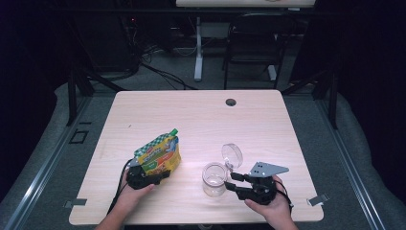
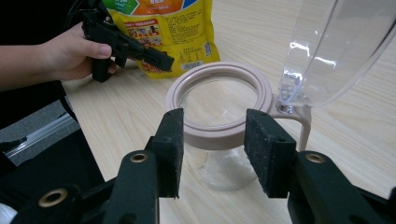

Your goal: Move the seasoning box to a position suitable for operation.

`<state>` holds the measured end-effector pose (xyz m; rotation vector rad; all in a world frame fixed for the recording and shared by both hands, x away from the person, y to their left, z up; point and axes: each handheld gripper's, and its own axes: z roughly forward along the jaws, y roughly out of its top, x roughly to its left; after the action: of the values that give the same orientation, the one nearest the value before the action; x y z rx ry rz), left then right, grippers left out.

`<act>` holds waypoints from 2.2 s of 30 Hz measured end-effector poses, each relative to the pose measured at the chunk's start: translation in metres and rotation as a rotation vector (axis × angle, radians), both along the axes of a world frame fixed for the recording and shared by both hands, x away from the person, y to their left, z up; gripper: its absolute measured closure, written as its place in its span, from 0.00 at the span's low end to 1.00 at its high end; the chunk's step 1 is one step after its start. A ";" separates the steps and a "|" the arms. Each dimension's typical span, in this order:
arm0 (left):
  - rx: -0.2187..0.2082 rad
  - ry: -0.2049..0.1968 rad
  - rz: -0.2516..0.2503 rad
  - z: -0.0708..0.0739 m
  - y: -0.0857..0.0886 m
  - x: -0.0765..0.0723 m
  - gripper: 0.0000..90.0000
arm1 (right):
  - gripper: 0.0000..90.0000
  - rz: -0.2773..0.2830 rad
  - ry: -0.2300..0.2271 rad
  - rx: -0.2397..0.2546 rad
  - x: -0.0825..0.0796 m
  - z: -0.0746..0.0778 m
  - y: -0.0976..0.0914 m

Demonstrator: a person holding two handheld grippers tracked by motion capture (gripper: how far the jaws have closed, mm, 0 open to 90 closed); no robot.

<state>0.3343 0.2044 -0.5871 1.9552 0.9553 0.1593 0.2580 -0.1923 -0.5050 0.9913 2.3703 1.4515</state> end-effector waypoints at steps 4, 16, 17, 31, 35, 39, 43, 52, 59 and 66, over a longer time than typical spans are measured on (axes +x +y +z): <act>0.004 0.000 0.001 0.001 0.001 0.001 0.60 | 0.64 -0.002 0.001 0.004 0.000 0.000 0.000; 0.013 -0.009 0.016 0.002 0.001 0.000 0.61 | 0.64 -0.001 -0.008 0.009 0.000 0.000 -0.001; 0.009 -0.005 0.015 0.003 0.002 0.000 0.61 | 0.64 -0.002 -0.009 0.014 -0.001 0.000 -0.001; 0.073 -0.099 -0.002 0.020 -0.001 -0.008 0.61 | 0.63 0.007 -0.014 0.019 -0.001 0.001 -0.003; 0.118 -0.124 -0.012 0.024 -0.004 -0.011 0.61 | 0.62 0.004 -0.007 0.023 -0.001 0.001 -0.004; 0.159 -0.149 -0.007 0.027 -0.006 -0.013 0.61 | 0.62 -0.006 -0.003 0.020 -0.002 0.002 -0.006; 0.187 -0.182 0.004 0.031 -0.007 -0.015 0.61 | 0.62 -0.004 0.001 0.022 -0.003 0.002 -0.007; 0.286 -0.242 -0.007 0.037 -0.013 -0.020 0.61 | 0.61 0.005 -0.001 0.014 -0.004 0.002 -0.005; 0.347 -0.293 -0.004 0.041 -0.017 -0.026 0.61 | 0.66 0.013 -0.049 0.004 -0.007 0.004 -0.002; 0.417 -0.340 -0.013 0.044 -0.021 -0.030 0.61 | 0.66 0.024 -0.044 -0.002 -0.008 0.005 0.000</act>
<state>0.3047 0.1836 -0.5427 2.2124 0.7229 0.7079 0.2503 -0.1922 -0.5005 0.9239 2.3605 1.4631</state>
